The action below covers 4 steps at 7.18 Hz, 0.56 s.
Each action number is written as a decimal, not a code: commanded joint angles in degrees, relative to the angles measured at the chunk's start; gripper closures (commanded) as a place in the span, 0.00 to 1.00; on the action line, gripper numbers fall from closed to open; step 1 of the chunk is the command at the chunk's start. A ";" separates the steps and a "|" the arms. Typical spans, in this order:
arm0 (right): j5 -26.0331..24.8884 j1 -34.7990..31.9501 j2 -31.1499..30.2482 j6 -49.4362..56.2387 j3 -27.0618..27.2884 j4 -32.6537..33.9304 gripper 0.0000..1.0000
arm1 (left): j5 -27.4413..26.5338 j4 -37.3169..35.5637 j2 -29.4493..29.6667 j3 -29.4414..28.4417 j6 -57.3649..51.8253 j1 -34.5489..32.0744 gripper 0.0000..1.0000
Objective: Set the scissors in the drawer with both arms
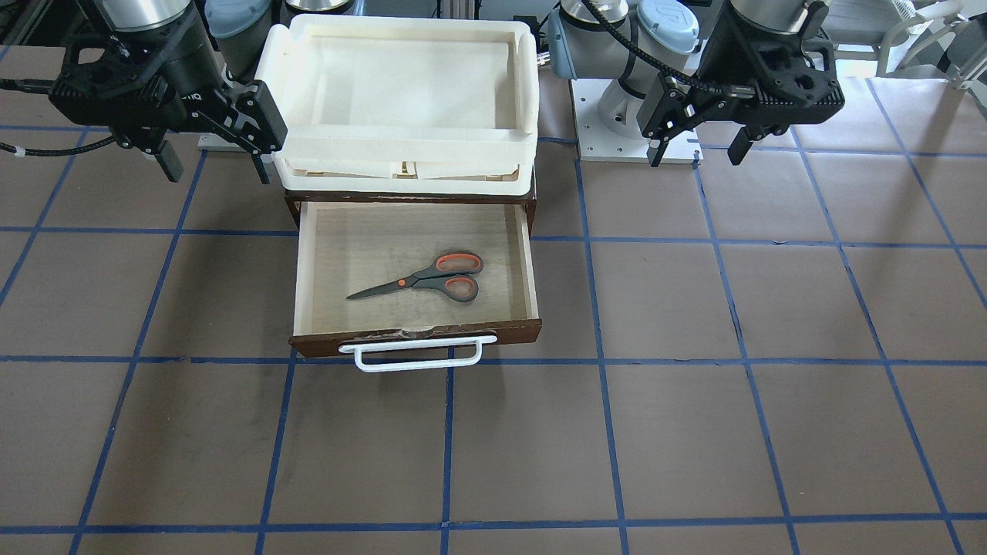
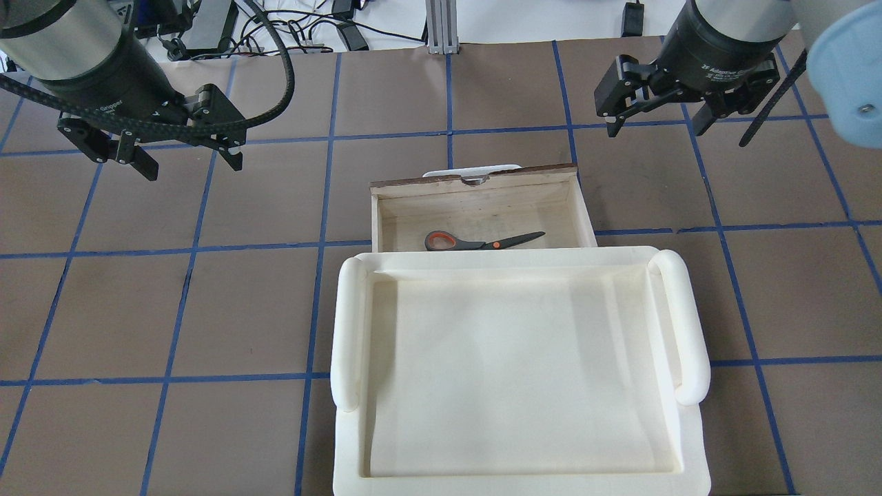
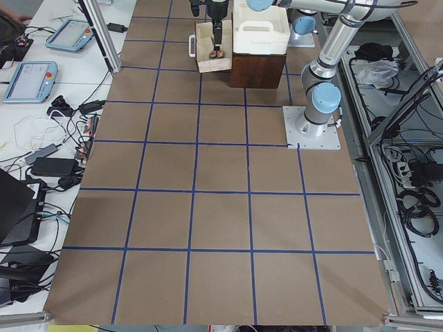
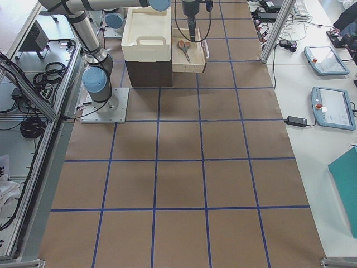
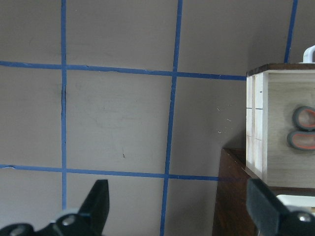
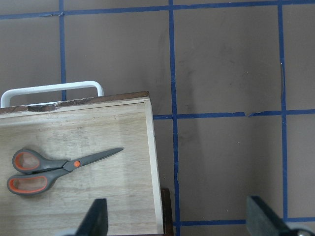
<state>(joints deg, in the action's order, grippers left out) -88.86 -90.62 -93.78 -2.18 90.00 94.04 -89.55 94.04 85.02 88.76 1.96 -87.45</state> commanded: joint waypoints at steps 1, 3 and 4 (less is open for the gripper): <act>0.00 0.00 0.00 0.07 0.00 0.00 0.00 | 0.08 -0.52 0.15 0.45 0.06 0.00 0.00; 0.00 0.00 0.00 0.07 0.00 -0.09 0.00 | -0.01 -0.61 0.06 0.54 -0.11 0.00 0.00; 0.09 0.00 0.00 0.07 0.00 -0.09 0.00 | 0.08 -0.61 -0.03 0.80 -0.29 0.00 0.00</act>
